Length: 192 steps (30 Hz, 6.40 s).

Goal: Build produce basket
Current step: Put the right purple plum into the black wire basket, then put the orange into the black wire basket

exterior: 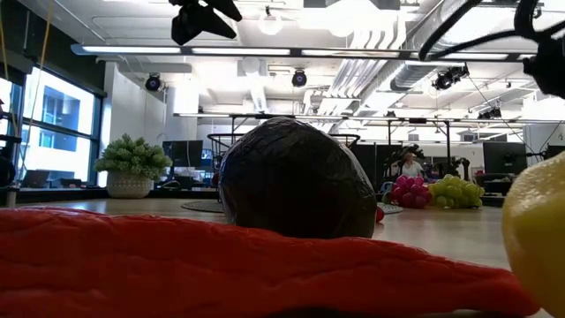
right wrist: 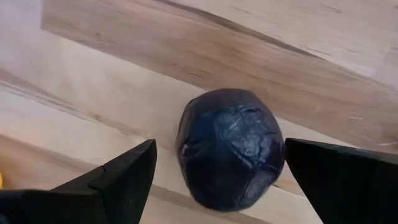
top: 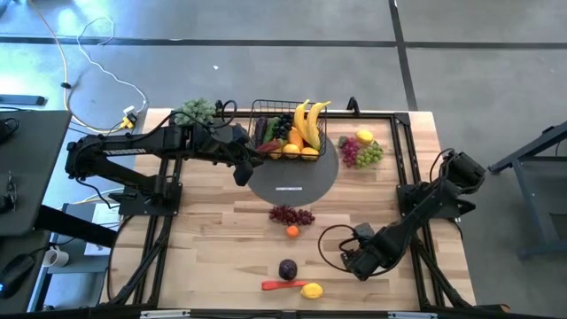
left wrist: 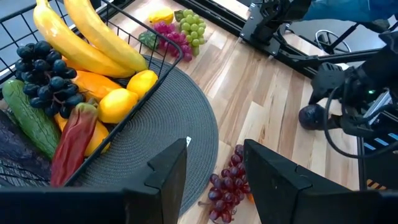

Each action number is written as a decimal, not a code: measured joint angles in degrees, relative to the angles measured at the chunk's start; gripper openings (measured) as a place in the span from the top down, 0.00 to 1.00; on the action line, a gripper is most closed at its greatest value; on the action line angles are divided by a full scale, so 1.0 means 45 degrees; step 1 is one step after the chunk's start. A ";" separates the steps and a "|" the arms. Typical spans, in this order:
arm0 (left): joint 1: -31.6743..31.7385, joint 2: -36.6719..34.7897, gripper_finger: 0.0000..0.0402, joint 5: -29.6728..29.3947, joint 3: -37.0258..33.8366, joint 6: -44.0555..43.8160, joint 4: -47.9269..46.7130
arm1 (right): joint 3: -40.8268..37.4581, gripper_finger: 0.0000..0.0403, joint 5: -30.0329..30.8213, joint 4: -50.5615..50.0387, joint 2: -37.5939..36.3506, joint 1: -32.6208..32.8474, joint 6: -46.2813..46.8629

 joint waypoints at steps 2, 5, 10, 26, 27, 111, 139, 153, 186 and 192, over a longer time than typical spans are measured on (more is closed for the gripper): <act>0.0000 0.0000 0.63 -0.0005 -0.0003 0.0003 0.0000 | -0.0200 0.19 -0.0094 0.0141 0.0000 0.0000 0.0043; 0.0000 0.0000 0.63 0.0000 -0.0002 0.0003 0.0000 | -0.0435 0.24 -0.0464 0.0211 0.0000 -0.0005 0.0043; 0.0014 0.0000 0.63 -0.0006 -0.0001 0.0131 0.0000 | -0.0431 0.40 -0.0598 0.0266 -0.0005 -0.0034 0.0016; 0.0806 0.0000 0.63 -0.1174 -0.0002 0.0667 -0.0005 | -0.0424 0.57 0.1070 0.0384 -0.1451 -0.1055 -0.0968; 0.0927 0.0000 0.63 -0.1230 -0.0001 0.0738 -0.0005 | -0.0421 0.57 0.1279 0.0413 -0.1661 -0.1286 -0.1231; 0.5367 0.0044 0.59 0.0285 -0.0003 0.3109 0.0568 | -0.0407 0.37 0.1379 0.8783 -0.1880 -1.4240 -1.8916; 0.2518 0.0044 0.35 0.0651 -0.0003 0.2928 0.0563 | -0.0407 0.34 0.2471 0.7736 -0.4041 -1.3581 -1.7088; -0.0741 0.0147 0.32 0.2592 0.0002 0.1071 0.0392 | -0.0407 0.34 0.3409 0.6678 -0.4779 -1.1471 -1.6553; -0.5638 0.4464 0.26 0.1328 -0.0008 0.8960 0.2203 | -0.0405 0.34 0.4775 0.6233 -0.4784 -0.8310 -1.4987; -0.5523 0.4484 0.26 0.1262 0.0002 0.9502 0.2181 | -0.0407 0.34 0.5449 0.6228 -0.4784 -0.8263 -1.3508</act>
